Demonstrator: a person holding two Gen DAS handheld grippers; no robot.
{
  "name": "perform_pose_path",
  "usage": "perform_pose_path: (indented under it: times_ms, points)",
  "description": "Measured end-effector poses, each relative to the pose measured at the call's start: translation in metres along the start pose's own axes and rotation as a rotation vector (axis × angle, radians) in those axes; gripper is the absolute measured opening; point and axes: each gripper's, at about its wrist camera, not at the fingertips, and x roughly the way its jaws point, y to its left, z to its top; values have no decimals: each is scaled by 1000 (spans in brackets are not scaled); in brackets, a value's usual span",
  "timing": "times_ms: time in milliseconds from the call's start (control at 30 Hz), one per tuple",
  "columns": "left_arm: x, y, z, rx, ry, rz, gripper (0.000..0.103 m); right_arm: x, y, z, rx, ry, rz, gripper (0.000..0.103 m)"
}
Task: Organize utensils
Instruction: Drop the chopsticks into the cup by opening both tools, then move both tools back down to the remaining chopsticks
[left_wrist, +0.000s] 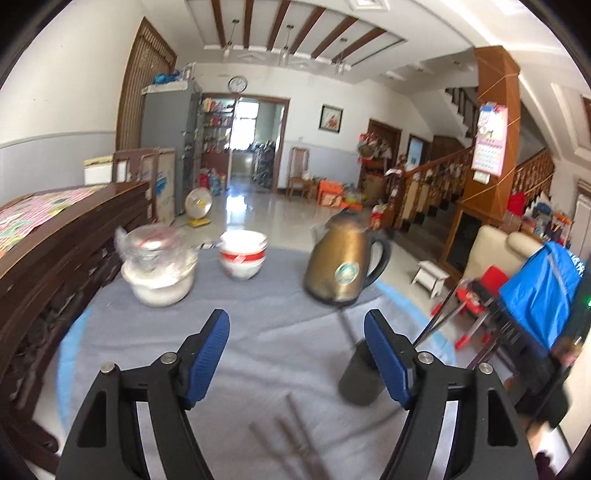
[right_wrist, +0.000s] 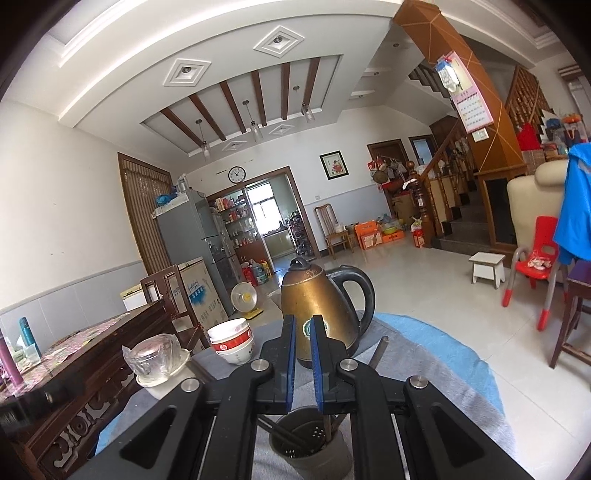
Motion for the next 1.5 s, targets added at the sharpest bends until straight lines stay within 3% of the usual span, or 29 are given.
perform_pose_path:
  times_ms: [233, 400, 467, 833, 1200, 1500]
  points:
    - [-19, 46, -26, -32, 79, 65, 76, -40, 22, 11, -72, -33, -15, 13]
    - [-28, 70, -42, -61, 121, 69, 76, -62, 46, 25, -113, -74, -3, 33]
    - [-31, 75, -47, -57, 131, 70, 76, -71, 56, 31, -126, -95, 2, 35]
    - [-45, 82, -56, -8, 155, 53, 76, -94, 90, 41, -213, -102, 17, 36]
    - [-58, 93, -46, -11, 124, 112, 76, -87, 77, 54, -133, -54, 54, 36]
    - [-54, 75, -43, -20, 118, 145, 76, -80, 58, 57, -101, -46, 110, 36]
